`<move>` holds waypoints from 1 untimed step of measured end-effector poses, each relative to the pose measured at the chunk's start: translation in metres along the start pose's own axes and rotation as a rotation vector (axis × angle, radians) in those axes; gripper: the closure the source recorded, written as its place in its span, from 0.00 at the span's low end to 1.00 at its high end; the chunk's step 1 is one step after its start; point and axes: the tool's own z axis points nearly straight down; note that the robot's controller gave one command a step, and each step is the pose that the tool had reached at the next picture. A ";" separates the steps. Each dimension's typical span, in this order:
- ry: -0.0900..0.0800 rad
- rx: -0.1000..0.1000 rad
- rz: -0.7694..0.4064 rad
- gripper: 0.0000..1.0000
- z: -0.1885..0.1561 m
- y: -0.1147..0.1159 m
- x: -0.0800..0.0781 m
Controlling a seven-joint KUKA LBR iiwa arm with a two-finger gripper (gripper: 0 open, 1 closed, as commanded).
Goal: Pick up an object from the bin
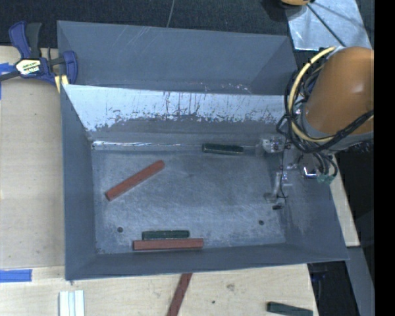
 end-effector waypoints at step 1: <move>0.000 0.000 0.000 0.00 0.000 0.000 0.000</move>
Offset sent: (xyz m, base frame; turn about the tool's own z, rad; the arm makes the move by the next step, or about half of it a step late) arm 0.0362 0.0590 -0.0686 0.0176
